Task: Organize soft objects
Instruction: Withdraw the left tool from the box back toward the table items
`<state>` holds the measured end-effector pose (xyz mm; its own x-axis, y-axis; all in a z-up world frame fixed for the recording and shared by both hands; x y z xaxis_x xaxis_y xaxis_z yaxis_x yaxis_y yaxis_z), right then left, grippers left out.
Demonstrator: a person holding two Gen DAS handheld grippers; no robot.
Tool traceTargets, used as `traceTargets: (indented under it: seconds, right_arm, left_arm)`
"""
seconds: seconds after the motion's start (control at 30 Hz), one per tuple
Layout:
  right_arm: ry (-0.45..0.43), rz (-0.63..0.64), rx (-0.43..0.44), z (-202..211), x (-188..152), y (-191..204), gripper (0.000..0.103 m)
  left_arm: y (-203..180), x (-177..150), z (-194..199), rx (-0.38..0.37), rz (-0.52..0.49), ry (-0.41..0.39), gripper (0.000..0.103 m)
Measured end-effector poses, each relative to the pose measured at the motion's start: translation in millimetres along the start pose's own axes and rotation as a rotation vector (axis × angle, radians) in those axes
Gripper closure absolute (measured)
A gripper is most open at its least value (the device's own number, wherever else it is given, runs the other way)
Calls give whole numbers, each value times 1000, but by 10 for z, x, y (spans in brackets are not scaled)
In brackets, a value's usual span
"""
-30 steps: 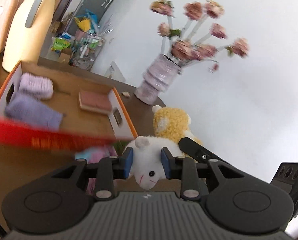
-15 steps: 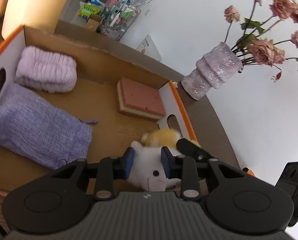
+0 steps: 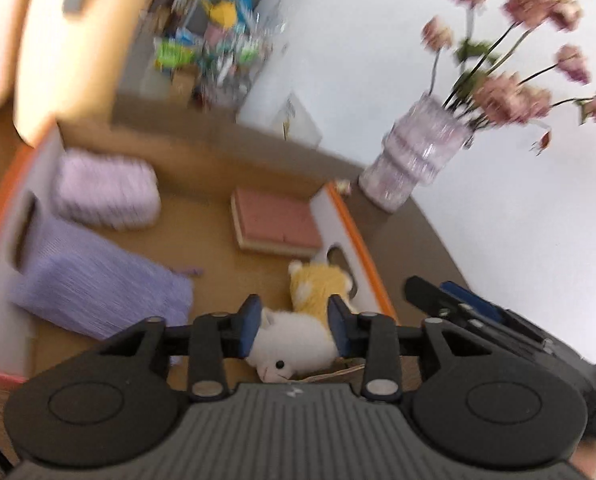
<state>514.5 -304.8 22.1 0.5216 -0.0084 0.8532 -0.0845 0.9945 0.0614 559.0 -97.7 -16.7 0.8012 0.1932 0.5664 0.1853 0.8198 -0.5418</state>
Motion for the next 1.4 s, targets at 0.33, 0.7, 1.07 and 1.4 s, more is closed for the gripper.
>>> traceTargets:
  seconds: [0.33, 0.7, 1.07, 1.4]
  right_arm:
    - [-103, 130, 49, 1070, 348, 126, 21]
    - [-273, 174, 31, 1621, 179, 420, 11]
    - [-322, 117, 70, 2073, -233, 492, 11]
    - [-338, 180, 122, 2801, -1476, 660, 1]
  left_arm:
    - [-58, -58, 1588, 210, -193, -265, 15]
    - [-155, -511, 2423, 435, -350, -594, 3]
    - [-123, -1030, 2714, 435, -350, -617, 0]
    - [-162, -2465, 2960, 380, -495, -620, 0]
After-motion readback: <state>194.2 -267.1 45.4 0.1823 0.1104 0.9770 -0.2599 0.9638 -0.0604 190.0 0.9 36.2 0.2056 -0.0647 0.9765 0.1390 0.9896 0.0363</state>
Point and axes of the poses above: each gripper's, at about its wrist camera, not at the fingertips, and z roughly against the way its jaws point, y to its left, x to its top, the point moved 3 cm from there along -z, roughly the way its jaws point, and after that the axes turned 3 degrees about z, right-handed, at the moved point
